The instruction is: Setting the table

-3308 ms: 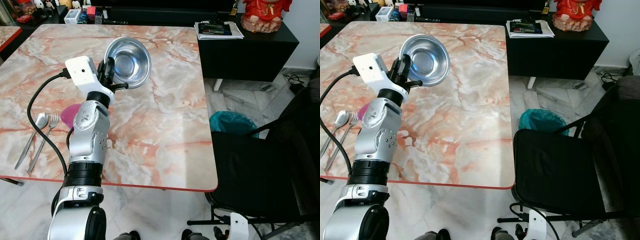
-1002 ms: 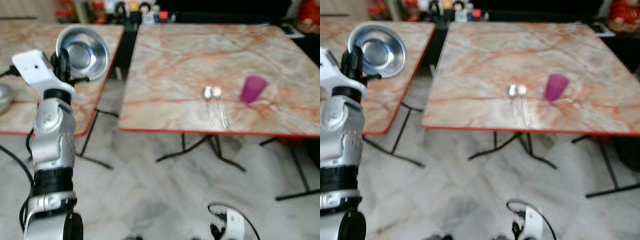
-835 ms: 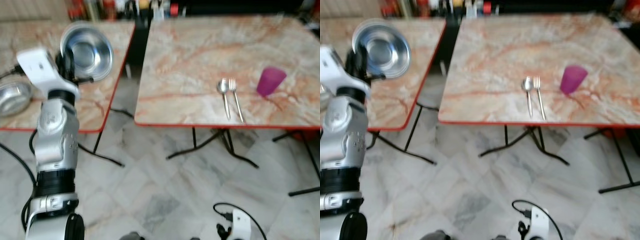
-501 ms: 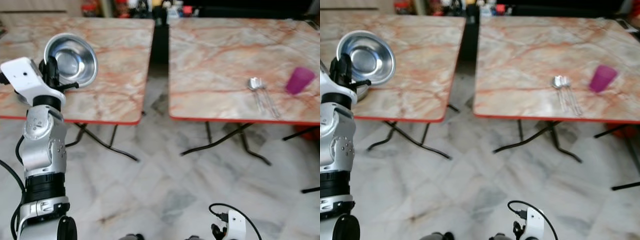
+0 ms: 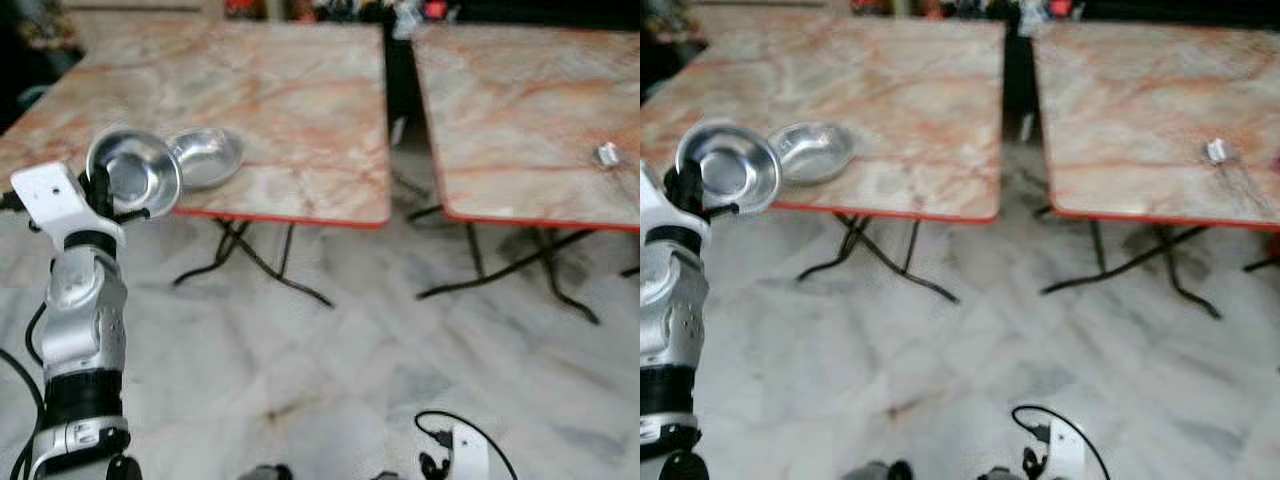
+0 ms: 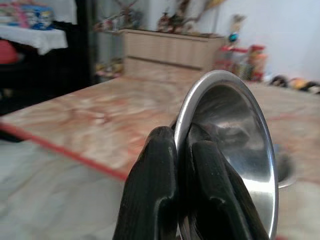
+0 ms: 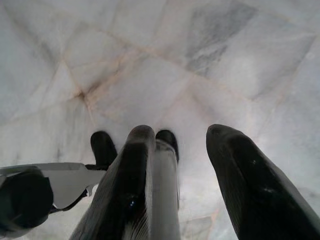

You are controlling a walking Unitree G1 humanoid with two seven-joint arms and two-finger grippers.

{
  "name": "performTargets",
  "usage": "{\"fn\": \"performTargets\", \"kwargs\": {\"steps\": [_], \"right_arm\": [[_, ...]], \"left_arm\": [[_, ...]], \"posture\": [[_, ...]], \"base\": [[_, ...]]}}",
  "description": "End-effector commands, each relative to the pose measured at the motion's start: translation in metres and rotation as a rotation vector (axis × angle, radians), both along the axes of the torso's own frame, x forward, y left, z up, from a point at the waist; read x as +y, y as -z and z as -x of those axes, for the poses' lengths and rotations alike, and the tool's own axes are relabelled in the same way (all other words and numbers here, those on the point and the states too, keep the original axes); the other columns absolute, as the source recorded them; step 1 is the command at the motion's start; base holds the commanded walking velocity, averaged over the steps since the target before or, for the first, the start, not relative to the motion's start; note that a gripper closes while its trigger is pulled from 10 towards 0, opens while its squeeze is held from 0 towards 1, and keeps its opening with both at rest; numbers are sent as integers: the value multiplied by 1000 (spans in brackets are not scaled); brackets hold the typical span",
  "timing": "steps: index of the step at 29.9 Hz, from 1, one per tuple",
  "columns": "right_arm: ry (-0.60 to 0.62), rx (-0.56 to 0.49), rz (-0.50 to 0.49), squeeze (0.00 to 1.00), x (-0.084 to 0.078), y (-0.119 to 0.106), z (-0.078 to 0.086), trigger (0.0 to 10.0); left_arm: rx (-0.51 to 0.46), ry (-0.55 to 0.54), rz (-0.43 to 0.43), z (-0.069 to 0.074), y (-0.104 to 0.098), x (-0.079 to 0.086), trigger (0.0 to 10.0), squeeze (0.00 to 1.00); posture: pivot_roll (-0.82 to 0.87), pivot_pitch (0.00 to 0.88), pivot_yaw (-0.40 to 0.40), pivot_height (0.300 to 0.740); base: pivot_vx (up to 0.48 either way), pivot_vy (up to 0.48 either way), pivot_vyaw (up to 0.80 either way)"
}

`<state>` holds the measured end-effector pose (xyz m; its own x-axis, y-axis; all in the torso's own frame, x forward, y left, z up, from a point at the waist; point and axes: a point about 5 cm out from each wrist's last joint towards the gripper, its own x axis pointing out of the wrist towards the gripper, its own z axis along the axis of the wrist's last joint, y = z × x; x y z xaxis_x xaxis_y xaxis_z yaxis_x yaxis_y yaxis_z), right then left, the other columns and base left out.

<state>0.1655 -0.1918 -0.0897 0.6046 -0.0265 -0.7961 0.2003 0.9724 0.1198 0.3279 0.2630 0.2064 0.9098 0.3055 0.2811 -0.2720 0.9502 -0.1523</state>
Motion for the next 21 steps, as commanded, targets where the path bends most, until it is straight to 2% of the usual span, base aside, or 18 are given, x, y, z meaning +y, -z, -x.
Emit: {"fn": "performTargets", "kwargs": {"steps": [1,5,6,7,8,9,10,15,17,18,20,21], "right_arm": [[10,24,2,0,-1,3,9,10000],[8,25,0,0,2,4,8,10000],[8,25,-1,0,2,4,8,10000],[9,25,-2,0,2,4,8,10000],[9,25,-2,0,2,4,8,10000],[10,24,-3,0,2,4,7,10000],[10,24,-3,0,2,4,7,10000],[15,22,-4,0,1,3,6,10000],[14,20,-5,0,2,3,5,10000],[10,17,-8,0,6,2,3,10000],[9,17,-8,0,7,2,3,10000],[7,17,-10,0,9,2,2,10000]], "left_arm": [[60,-27,15,4,20,5,10000,0],[144,-41,37,7,45,12,10000,0],[185,-41,41,8,53,13,10000,0],[262,-31,48,10,73,14,10000,0],[262,-31,48,10,73,14,10000,0],[337,-12,81,13,91,14,10000,0],[356,-9,95,14,97,13,10000,0],[460,21,135,24,131,5,10000,0],[531,42,145,28,150,-1,10000,0],[614,68,145,34,169,-8,10000,0],[631,73,144,35,173,-10,10000,0],[706,91,125,41,187,-15,10000,0]], "posture": [[-9,152,1,740],[-8,151,3,740],[-5,152,5,740],[-4,150,6,740],[-4,150,6,740],[-7,149,6,740],[-6,150,8,740],[-5,150,9,740],[-2,147,8,740],[-2,147,8,740],[-2,147,8,740],[-2,147,12,740]], "base": [[0,0,0],[0,0,0],[0,0,0],[0,0,0],[0,0,0],[0,0,0],[0,0,0],[0,0,0],[0,0,0],[0,0,0],[0,0,0],[0,0,0]]}}
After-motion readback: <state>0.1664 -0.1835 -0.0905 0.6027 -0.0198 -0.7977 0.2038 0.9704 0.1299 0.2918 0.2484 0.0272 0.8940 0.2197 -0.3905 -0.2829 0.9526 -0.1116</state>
